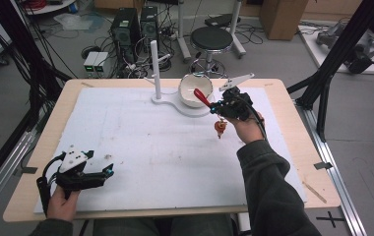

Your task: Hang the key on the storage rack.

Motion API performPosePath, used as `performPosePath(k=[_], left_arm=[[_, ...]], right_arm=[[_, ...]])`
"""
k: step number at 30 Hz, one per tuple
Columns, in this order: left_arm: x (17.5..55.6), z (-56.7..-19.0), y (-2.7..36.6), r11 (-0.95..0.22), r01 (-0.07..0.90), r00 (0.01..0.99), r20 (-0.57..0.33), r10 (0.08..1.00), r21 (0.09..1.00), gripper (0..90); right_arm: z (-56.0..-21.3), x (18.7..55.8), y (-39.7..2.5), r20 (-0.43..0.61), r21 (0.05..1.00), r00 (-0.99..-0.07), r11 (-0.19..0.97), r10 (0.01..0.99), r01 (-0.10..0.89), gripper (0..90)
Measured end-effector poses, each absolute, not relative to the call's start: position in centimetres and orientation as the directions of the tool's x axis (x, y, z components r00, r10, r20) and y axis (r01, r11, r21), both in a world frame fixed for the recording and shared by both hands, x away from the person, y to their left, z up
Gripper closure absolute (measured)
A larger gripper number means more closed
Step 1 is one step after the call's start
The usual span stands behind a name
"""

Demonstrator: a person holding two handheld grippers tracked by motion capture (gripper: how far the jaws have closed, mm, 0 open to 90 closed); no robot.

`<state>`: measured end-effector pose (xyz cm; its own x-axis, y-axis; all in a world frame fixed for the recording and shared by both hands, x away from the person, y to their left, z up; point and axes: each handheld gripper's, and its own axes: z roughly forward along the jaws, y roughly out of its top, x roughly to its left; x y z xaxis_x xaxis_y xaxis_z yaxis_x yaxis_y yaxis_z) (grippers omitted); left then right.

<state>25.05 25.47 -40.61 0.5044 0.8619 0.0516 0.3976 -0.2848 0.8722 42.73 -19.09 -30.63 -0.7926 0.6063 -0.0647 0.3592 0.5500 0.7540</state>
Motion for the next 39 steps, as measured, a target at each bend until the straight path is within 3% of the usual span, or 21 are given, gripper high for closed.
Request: performPosePath(k=[39], left_arm=[[25.0, -40.6, 25.5, -0.281, 0.395, 0.506, 0.048, 0.861, 0.875, 18.7]], right_arm=[[-28.5, 44.1, -14.9, -0.036, 0.788, -0.822, 0.522, 0.568, 0.326, 86.0]])
